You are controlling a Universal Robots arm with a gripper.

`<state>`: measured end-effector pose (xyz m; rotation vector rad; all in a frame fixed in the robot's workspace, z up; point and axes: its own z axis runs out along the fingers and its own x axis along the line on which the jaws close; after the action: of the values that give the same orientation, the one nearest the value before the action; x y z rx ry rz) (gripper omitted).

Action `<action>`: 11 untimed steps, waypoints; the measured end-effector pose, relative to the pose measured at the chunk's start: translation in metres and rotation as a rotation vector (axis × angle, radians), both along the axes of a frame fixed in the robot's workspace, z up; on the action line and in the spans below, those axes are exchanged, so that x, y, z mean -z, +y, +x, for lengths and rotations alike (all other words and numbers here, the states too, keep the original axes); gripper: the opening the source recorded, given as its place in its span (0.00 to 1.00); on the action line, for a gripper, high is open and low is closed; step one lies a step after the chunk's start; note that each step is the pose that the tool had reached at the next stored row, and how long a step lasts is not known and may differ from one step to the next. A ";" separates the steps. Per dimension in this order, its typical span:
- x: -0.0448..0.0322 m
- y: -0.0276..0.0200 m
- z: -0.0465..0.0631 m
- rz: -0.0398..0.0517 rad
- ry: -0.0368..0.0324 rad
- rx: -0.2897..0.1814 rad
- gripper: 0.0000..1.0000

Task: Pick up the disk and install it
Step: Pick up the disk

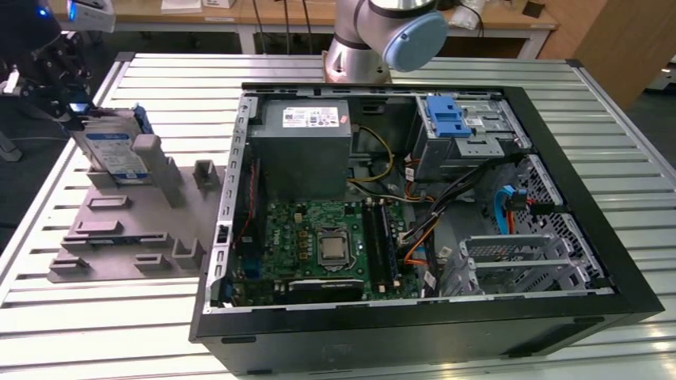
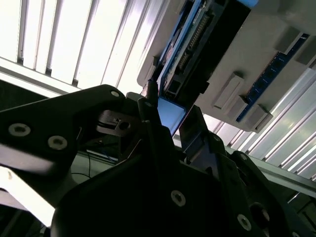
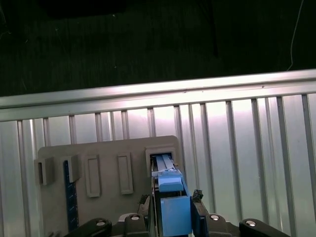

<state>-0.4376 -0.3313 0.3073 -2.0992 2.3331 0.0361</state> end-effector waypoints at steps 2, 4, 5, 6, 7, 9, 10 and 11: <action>0.0007 0.0002 0.000 0.0001 -0.0002 0.000 0.44; 0.0012 0.0002 0.000 0.0000 -0.0001 0.000 0.44; 0.0015 0.0003 0.000 0.0000 -0.0001 0.000 0.44; 0.0017 0.0003 0.000 0.0001 -0.0001 0.000 0.44; 0.0019 0.0003 0.000 0.0001 -0.0001 0.000 0.44; 0.0024 0.0005 -0.001 0.0000 -0.0001 0.000 0.44; 0.0026 0.0006 -0.001 0.0001 -0.0001 0.000 0.45; 0.0029 0.0006 -0.001 0.0001 -0.0002 0.000 0.45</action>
<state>-0.4382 -0.3307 0.3043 -2.0989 2.3331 0.0360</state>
